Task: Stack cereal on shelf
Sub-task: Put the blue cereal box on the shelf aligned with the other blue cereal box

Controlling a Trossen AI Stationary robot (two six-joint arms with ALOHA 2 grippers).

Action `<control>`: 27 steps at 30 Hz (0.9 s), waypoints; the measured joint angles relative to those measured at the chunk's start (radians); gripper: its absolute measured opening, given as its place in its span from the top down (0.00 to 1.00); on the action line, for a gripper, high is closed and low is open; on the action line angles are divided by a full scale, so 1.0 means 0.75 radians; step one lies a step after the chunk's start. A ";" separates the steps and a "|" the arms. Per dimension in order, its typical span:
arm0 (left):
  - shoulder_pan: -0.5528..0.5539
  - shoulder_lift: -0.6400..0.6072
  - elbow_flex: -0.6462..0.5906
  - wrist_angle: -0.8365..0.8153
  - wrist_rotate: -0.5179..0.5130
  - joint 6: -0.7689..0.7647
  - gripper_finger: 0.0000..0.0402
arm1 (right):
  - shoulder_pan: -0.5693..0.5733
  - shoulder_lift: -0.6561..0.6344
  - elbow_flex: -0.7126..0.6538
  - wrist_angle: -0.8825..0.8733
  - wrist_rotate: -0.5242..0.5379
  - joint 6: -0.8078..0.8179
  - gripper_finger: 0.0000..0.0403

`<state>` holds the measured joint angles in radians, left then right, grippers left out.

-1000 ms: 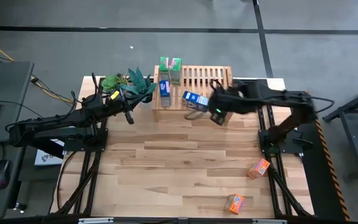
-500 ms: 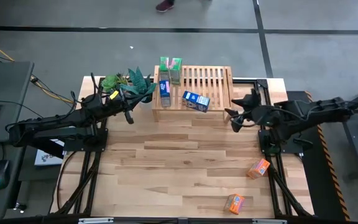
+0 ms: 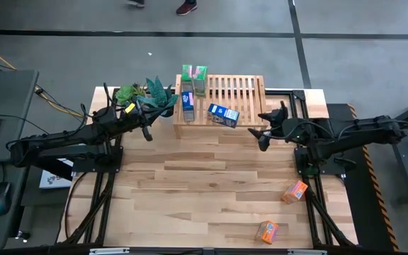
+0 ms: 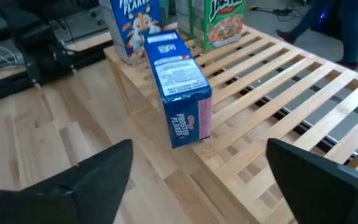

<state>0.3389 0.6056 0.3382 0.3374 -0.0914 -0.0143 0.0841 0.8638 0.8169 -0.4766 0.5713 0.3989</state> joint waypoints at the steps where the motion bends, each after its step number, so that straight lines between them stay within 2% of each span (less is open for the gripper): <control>1: 0.000 0.000 0.000 0.000 -0.001 0.000 1.00 | 0.000 0.013 0.000 0.001 0.004 0.007 0.08; 5: 0.000 0.000 0.000 0.000 -0.001 0.011 1.00 | 0.018 0.108 0.000 0.051 0.117 -0.001 0.02; 10: 0.000 0.000 0.000 -0.005 -0.001 0.010 1.00 | 0.049 0.263 0.000 0.147 0.145 -0.123 0.02; 15: 0.000 0.001 0.000 -0.023 -0.001 0.010 1.00 | 0.100 0.333 0.000 0.122 0.205 -0.155 0.01; 18: 0.000 0.001 0.000 -0.031 -0.001 0.012 1.00 | 0.152 0.321 -0.005 0.083 0.309 -0.147 0.02; 21: 0.000 0.001 0.000 -0.032 -0.001 0.011 1.00 | 0.210 0.263 -0.079 0.156 0.380 -0.151 0.02; 24: 0.000 0.000 0.000 -0.031 -0.001 0.012 1.00 | 0.248 0.178 -0.242 0.302 0.374 -0.164 0.02; 27: 0.000 0.000 0.000 -0.030 -0.001 0.011 1.00 | 0.235 0.103 -0.435 0.624 0.362 -0.222 0.02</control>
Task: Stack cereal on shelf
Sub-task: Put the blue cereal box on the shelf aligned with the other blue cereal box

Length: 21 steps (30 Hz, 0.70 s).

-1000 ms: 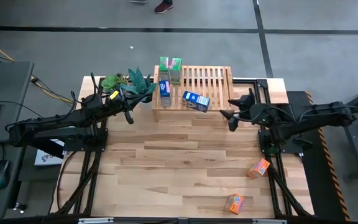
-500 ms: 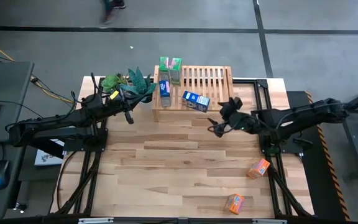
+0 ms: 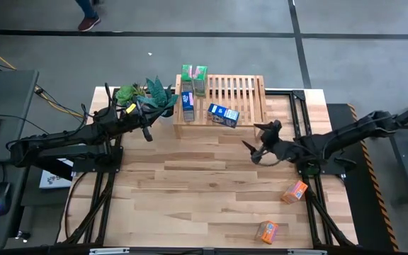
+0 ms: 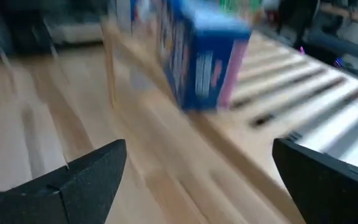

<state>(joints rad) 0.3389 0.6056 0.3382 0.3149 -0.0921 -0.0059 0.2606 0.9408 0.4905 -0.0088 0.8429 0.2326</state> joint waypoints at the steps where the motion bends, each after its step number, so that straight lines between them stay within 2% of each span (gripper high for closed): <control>1: 0.000 0.000 0.000 0.001 0.000 0.000 1.00 | -0.015 -0.019 -0.047 0.142 -0.023 -0.051 0.02; 3: 0.000 0.000 0.000 0.002 0.000 0.000 1.00 | -0.049 -0.044 -0.116 0.392 -0.094 -0.174 0.02; 6: 0.000 0.000 0.000 0.005 0.000 0.001 1.00 | -0.121 -0.040 -0.159 0.578 -0.195 -0.293 0.02; 15: 0.000 0.000 0.000 0.004 -0.001 0.001 1.00 | -0.342 0.090 -0.160 0.681 -0.403 -0.293 0.02; 21: 0.000 0.000 0.000 0.003 -0.001 0.004 1.00 | -0.412 0.179 -0.159 0.745 -0.418 -0.177 0.02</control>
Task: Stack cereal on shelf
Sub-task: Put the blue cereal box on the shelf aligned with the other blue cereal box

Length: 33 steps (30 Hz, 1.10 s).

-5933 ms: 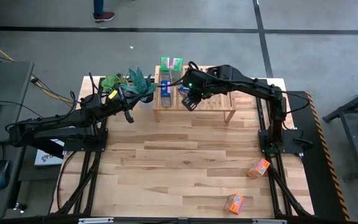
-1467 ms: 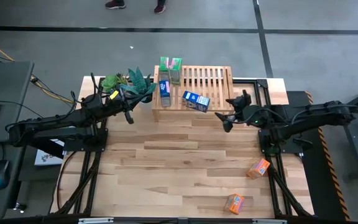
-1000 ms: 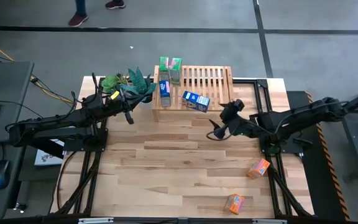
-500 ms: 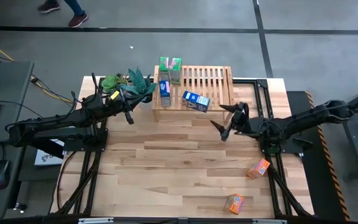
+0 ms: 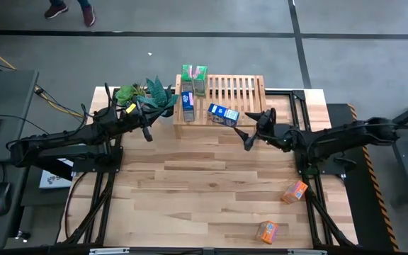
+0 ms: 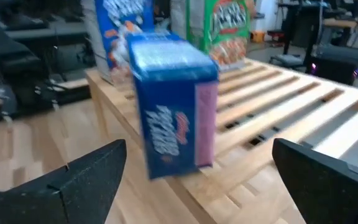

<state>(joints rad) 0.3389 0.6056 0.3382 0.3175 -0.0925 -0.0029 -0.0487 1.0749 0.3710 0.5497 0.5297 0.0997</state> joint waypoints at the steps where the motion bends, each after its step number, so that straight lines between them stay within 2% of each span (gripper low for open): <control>1: 0.000 0.000 0.000 0.000 0.000 0.000 1.00 | -0.009 0.017 0.000 -0.001 0.000 0.020 0.02; 6: 0.000 0.000 0.000 0.000 0.000 0.000 1.00 | -0.034 0.097 0.000 0.082 -0.058 0.033 0.02; 12: -0.001 0.000 0.000 0.000 0.000 0.000 1.00 | -0.035 0.172 0.000 0.239 -0.061 -0.041 0.02; 25: 0.000 0.000 0.000 0.000 0.000 -0.001 1.00 | -0.130 0.259 0.002 0.332 -0.259 -0.060 0.03; 29: 0.000 0.000 0.000 -0.001 0.000 0.007 1.00 | -0.137 0.259 0.002 0.328 -0.263 -0.059 0.10; 33: 0.000 0.000 0.000 -0.002 0.000 0.007 1.00 | -0.137 0.259 0.002 0.326 -0.264 -0.059 0.23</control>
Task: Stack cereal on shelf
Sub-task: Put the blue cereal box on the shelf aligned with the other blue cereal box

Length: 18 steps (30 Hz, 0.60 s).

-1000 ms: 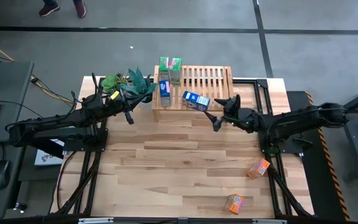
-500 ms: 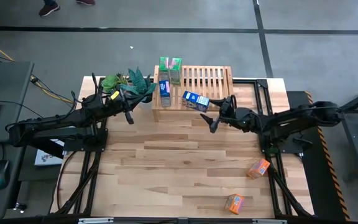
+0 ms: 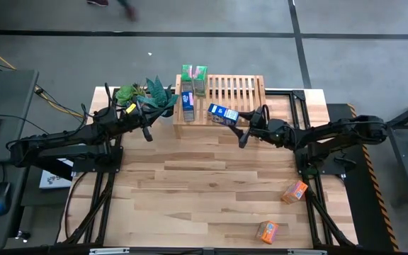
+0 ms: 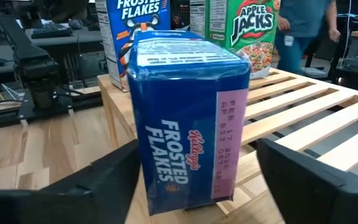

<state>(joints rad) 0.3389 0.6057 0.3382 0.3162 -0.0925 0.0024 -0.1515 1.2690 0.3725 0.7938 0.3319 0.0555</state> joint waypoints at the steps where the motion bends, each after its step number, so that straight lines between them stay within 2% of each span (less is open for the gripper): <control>1: 0.000 0.000 0.000 0.000 0.000 0.000 1.00 | 0.000 0.000 0.000 -0.001 0.000 -0.001 0.27; 10: 0.000 0.000 0.000 -0.001 0.000 0.003 1.00 | 0.001 0.000 0.000 -0.003 -0.004 -0.011 0.54; 14: -0.001 0.000 0.000 -0.002 0.000 0.003 1.00 | 0.002 -0.013 0.012 -0.027 -0.010 -0.005 0.59; 18: 0.000 0.000 0.000 -0.003 0.000 0.003 1.00 | 0.002 -0.043 0.077 -0.129 -0.016 -0.011 0.61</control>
<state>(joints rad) 0.3387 0.6058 0.3382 0.3141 -0.0925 0.0044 -0.1497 1.2368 0.4302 0.6973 0.3198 0.0472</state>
